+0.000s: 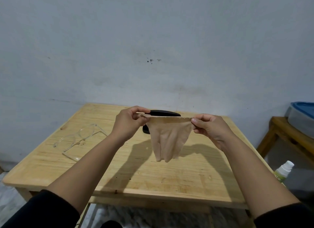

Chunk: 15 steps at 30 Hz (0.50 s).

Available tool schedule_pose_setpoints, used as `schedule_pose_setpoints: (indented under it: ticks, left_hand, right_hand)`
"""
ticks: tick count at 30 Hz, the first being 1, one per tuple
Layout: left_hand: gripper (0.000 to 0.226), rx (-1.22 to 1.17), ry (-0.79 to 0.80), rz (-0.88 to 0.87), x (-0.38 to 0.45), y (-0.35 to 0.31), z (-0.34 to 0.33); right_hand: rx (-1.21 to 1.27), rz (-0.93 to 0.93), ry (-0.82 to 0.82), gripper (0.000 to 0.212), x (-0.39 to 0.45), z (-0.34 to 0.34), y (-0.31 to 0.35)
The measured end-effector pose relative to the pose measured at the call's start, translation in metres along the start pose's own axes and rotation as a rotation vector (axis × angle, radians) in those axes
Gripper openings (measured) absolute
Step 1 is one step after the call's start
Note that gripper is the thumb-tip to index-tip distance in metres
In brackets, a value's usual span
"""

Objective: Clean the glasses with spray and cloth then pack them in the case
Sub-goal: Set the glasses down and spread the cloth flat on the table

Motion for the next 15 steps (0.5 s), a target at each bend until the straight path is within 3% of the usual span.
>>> schedule_pose_setpoints:
  ticks: [5,8,15]
  left_hand:
    - [0.017,0.131,-0.089,-0.086,0.016,-0.023,0.000]
    - [0.023,0.195,-0.080,-0.149,0.012,-0.030,-0.001]
    - [0.022,0.464,0.258,-0.204,-0.061,0.044,-0.037]
  right_hand:
    - [-0.054,0.051,-0.114,0.014,0.016,0.010,0.010]
    - [-0.117,0.115,-0.086,0.021,0.012,0.010,0.013]
    - [-0.615,-0.036,0.171,0.021,-0.039,-0.009,-0.073]
Point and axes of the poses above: each hand's wrist, its own x-axis towards the middle knuckle, its own z-axis out of the back of the hand, y = z × x, the point moved 8 cm from there along x, towards the middle knuckle, and after that the axes turned 10 degrees about y, right-handed, at the moved point
